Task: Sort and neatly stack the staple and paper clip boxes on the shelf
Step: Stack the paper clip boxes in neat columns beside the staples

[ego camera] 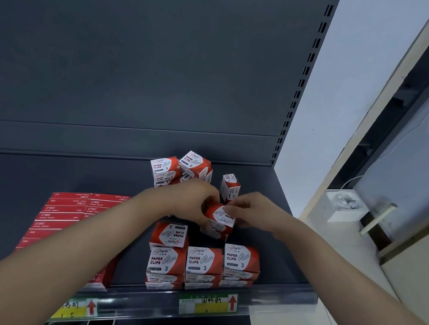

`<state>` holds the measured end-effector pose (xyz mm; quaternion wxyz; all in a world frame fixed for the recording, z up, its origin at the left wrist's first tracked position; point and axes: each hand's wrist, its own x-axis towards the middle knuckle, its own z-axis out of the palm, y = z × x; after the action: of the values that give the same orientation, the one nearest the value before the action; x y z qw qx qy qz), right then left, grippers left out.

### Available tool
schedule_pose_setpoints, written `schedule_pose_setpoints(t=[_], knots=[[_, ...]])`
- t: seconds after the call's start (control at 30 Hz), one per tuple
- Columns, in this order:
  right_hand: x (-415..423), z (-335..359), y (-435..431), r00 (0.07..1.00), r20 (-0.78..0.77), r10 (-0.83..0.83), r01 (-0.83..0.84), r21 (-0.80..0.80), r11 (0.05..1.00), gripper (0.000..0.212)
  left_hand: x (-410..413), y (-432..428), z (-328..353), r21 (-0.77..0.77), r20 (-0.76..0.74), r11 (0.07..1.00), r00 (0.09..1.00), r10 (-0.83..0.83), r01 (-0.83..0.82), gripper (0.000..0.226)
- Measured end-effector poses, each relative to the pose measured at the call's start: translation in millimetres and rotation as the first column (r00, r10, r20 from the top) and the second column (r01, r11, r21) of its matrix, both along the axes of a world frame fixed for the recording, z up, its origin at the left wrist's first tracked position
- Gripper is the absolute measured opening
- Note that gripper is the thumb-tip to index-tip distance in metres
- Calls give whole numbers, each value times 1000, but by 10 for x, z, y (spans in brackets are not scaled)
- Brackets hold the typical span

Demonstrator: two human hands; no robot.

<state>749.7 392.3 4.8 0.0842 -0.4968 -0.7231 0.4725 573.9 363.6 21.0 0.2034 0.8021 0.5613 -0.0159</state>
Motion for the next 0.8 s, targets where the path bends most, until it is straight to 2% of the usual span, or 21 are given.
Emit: schedule_pose_setpoints(t=[0.1,0.23,0.37,0.5,0.7,0.8], knots=[[-20,22,-20,999,-46,29,-31,-58,998,24,-24,-34,49,-65,-18,998,1000,-14,13,60],[-48,17,-50,997,-51,57,-62,-86,994,25,-254,-128,173,-115,67,991,995,70,-62,35],[-82,23,-86,991,-32,133,-135,-107,985,26,-477,-324,161,-208,26,973,993,111,-103,27],[-111,35,-123,980,-19,198,-199,-122,972,24,-553,-481,65,-329,169,935,965,198,-134,19],[-152,71,-180,956,45,289,-284,-96,954,24,-567,-555,-8,-305,266,936,928,261,-176,15],[-170,85,-203,943,83,322,-316,-71,946,25,-580,-586,-26,-298,254,936,929,268,-189,18]])
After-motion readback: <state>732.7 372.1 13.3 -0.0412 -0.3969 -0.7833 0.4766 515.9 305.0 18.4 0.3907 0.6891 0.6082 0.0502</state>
